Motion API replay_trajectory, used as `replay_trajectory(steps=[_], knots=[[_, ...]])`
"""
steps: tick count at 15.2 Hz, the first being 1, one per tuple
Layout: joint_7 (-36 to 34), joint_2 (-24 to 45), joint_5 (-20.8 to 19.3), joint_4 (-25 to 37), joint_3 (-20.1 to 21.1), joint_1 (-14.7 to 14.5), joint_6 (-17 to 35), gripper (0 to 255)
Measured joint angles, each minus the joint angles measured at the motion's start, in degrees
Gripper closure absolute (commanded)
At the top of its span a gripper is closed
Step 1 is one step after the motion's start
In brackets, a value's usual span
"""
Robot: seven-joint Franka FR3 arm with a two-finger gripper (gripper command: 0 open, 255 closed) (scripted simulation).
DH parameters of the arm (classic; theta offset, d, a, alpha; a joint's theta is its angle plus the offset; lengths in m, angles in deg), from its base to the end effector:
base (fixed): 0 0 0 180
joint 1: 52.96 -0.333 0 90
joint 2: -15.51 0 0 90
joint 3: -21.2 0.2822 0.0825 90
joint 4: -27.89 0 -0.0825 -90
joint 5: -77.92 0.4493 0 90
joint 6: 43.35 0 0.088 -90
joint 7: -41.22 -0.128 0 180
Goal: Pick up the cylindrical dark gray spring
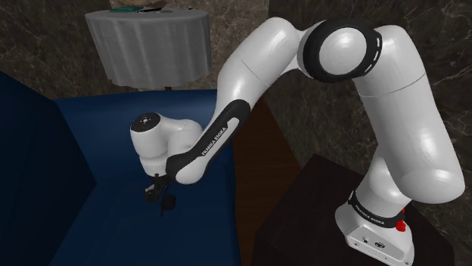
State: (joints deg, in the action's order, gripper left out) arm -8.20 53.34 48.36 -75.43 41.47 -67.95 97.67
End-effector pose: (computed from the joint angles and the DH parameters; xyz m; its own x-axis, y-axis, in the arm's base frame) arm 0.5594 0.3904 0.1047 0.9890 0.0756 0.1272 0.0698 -0.9963 0.0498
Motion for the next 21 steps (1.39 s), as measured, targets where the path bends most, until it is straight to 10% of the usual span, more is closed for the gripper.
replay_trajectory(steps=[9, 10, 21], knots=[[-2.19, 7.10, -2.57, 4.15, -2.57, -2.63, 2.73, 0], [-2.23, 7.41, -2.67, 4.33, -2.68, -2.70, 2.87, 255], [-2.22, 7.52, -2.65, 4.56, -2.67, -2.77, 2.75, 255]])
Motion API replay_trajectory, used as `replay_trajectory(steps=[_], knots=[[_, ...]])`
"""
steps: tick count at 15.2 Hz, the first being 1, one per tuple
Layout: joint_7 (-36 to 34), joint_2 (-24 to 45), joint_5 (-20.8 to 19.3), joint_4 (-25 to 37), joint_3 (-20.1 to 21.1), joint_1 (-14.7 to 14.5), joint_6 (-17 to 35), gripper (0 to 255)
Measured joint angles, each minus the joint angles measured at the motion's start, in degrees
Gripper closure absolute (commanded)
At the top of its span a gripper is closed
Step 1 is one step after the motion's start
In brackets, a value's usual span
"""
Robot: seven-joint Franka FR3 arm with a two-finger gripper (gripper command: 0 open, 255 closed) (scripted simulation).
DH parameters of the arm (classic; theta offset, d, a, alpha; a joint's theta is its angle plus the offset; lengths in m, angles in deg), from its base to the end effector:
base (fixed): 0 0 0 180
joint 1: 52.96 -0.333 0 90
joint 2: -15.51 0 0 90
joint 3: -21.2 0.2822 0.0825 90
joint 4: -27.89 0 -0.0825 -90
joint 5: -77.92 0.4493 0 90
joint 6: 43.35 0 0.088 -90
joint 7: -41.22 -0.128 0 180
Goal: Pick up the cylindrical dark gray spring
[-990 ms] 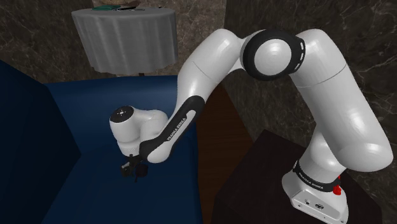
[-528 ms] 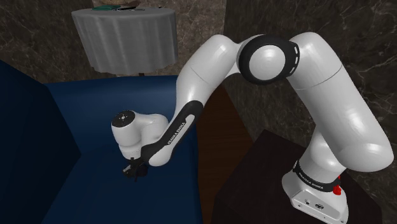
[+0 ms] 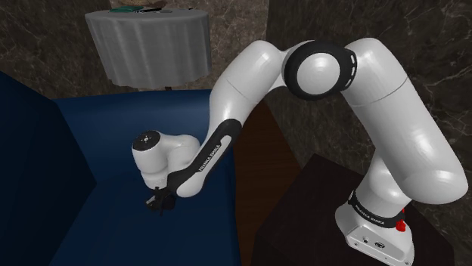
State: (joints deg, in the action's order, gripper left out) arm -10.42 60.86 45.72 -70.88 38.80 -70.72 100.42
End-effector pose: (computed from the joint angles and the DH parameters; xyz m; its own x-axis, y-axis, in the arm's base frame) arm 0.5602 0.3966 0.0513 0.9890 0.0755 0.1270 0.0691 -0.9962 0.0539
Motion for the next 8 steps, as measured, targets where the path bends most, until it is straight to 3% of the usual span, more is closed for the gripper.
replay_trajectory(steps=[8], knots=[[1.38, -4.46, 1.83, -1.53, 1.84, 1.27, -2.92, 255]])
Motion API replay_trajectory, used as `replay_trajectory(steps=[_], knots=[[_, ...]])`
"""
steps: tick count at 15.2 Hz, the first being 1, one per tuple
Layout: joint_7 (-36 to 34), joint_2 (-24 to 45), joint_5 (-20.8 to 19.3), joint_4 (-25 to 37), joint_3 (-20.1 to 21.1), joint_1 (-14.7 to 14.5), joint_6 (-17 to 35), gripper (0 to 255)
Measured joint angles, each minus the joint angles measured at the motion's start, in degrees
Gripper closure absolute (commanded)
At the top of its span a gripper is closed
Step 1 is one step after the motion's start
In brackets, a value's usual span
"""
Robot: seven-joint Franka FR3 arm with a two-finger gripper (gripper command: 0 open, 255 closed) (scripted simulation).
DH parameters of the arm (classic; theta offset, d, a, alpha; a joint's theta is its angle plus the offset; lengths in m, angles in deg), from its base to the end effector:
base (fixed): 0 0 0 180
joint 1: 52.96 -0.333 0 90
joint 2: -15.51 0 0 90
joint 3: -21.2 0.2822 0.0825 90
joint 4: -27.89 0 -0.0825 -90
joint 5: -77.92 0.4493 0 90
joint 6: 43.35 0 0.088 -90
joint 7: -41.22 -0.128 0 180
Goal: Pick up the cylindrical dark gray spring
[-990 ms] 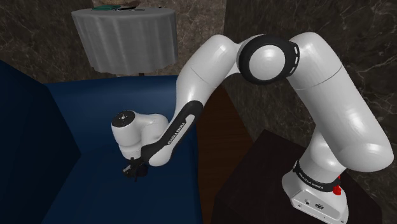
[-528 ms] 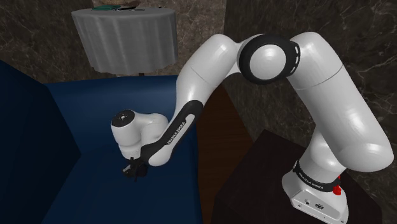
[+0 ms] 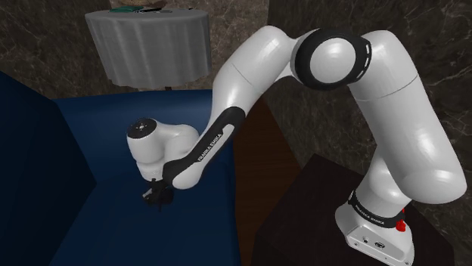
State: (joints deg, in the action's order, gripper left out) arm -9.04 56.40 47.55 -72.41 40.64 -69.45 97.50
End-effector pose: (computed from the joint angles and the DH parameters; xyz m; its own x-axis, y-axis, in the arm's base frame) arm 0.5631 0.3998 0.0908 0.9890 0.0753 0.1276 0.0690 -0.9962 0.0535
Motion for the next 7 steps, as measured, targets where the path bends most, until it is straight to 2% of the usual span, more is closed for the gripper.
replay_trajectory(steps=[7], knots=[[1.55, -3.68, 1.87, -0.66, 1.60, 1.18, -2.93, 255]])
